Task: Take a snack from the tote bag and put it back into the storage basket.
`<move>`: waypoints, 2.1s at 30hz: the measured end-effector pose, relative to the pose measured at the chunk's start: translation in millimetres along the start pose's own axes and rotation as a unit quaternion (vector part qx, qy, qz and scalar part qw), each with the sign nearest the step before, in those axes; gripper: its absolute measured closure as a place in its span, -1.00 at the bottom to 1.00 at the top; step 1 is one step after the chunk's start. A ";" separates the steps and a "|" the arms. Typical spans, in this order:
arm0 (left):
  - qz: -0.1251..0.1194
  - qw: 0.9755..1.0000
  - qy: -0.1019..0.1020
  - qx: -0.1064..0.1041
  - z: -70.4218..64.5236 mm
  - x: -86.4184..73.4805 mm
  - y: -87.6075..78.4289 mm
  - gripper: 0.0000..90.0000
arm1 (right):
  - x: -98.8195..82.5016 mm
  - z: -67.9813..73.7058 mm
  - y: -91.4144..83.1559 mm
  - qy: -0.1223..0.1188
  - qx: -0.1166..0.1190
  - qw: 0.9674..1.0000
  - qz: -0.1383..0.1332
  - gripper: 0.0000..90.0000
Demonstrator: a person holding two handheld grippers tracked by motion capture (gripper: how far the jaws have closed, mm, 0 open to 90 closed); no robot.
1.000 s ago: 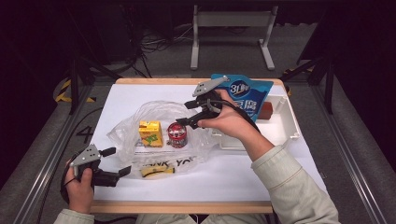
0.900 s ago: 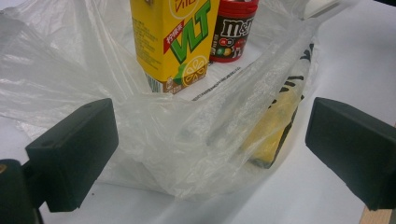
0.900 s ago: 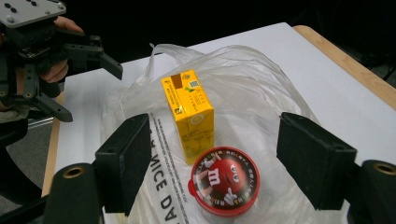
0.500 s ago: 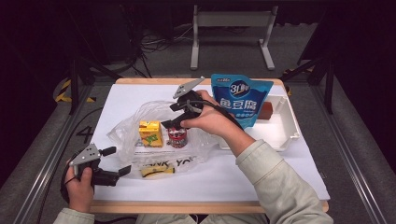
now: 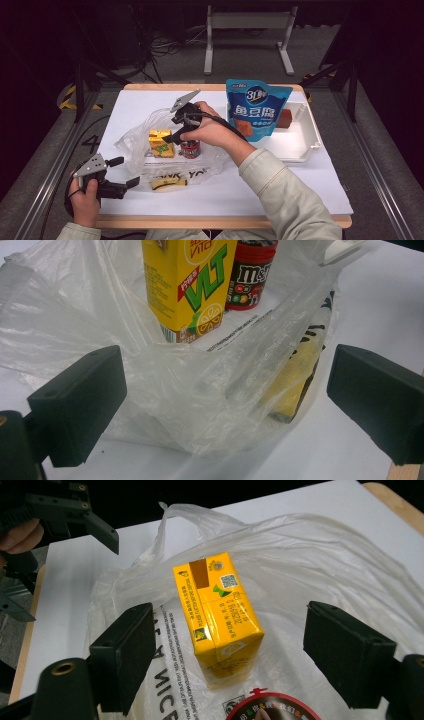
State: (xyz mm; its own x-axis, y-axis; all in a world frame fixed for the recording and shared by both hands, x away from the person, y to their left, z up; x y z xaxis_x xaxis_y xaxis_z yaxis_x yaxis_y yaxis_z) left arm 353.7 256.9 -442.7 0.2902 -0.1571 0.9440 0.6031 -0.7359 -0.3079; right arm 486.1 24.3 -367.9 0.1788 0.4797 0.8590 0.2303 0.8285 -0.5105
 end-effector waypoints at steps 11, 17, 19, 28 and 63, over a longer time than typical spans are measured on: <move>0.002 1.000 0.002 -0.002 0.6 -0.3 -0.1 -0.93 | -12.9 -0.2 25.1 0.006 0.011 1.000 0.019 -0.51; 0.002 1.000 -0.001 -0.004 -0.4 -0.8 0.7 -0.93 | -19.0 0.9 37.0 0.008 0.016 0.999 0.028 -0.51; 0.004 1.000 0.003 -0.004 -0.4 -0.8 1.0 -0.93 | -21.1 1.5 40.9 0.011 0.018 0.999 0.033 -0.51; 0.005 1.000 0.001 -0.004 -0.3 -1.1 1.0 -0.93 | -28.8 1.8 50.6 0.013 0.019 0.998 0.051 -0.41; 0.005 1.000 -0.002 -0.006 0.1 -1.9 1.9 -0.93 | -11.8 8.3 47.2 -0.056 0.002 0.998 0.038 0.17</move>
State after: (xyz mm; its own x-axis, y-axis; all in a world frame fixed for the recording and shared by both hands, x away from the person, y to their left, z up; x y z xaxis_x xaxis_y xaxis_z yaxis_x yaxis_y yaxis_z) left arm 354.4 255.9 -445.2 0.3002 -0.1618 0.9401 0.5915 -0.7416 -0.3165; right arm 486.9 60.2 -401.9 0.0879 0.5696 0.8172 0.2159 0.7900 -0.5739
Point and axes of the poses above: each handheld gripper's, and its own axes: y roughly forward along the jaws, x roughly out of its top, z roughly to its left, the point moved 4 cm from there along y, roughly forward along the jaws, and after that the axes turned 10 degrees about -z, right-handed, at the moved point
